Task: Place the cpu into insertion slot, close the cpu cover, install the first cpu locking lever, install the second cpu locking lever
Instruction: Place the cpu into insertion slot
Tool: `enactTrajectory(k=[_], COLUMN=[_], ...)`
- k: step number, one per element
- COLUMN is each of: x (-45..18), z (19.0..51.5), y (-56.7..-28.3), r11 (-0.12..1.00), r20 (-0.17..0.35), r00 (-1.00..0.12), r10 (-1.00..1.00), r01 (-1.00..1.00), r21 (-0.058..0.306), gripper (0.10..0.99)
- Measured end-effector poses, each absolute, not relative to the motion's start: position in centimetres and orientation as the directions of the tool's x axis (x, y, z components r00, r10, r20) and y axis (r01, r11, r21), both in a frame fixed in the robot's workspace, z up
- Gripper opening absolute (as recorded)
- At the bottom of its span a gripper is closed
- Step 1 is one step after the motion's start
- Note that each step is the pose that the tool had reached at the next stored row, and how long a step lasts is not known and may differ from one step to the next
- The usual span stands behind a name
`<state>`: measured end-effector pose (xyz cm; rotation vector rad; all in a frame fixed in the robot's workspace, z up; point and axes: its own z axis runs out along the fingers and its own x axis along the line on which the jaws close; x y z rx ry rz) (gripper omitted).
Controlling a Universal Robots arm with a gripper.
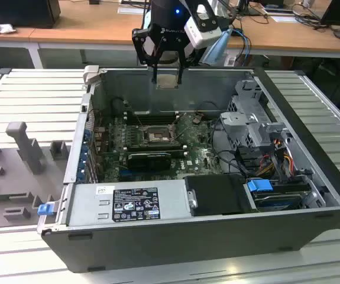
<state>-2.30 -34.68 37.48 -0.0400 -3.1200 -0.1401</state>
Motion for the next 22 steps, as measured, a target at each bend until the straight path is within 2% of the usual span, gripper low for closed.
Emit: enactTrajectory(k=[7,22], x=[-2.3,-2.29], z=[37.47,37.18], y=[-34.68,-34.68], r11=[0.987,0.978], r20=[0.019,0.022], r00=[-0.991,-0.982], r10=[0.133,0.185], r01=[0.134,0.186], r21=[0.089,0.089], gripper=[0.533,0.533])
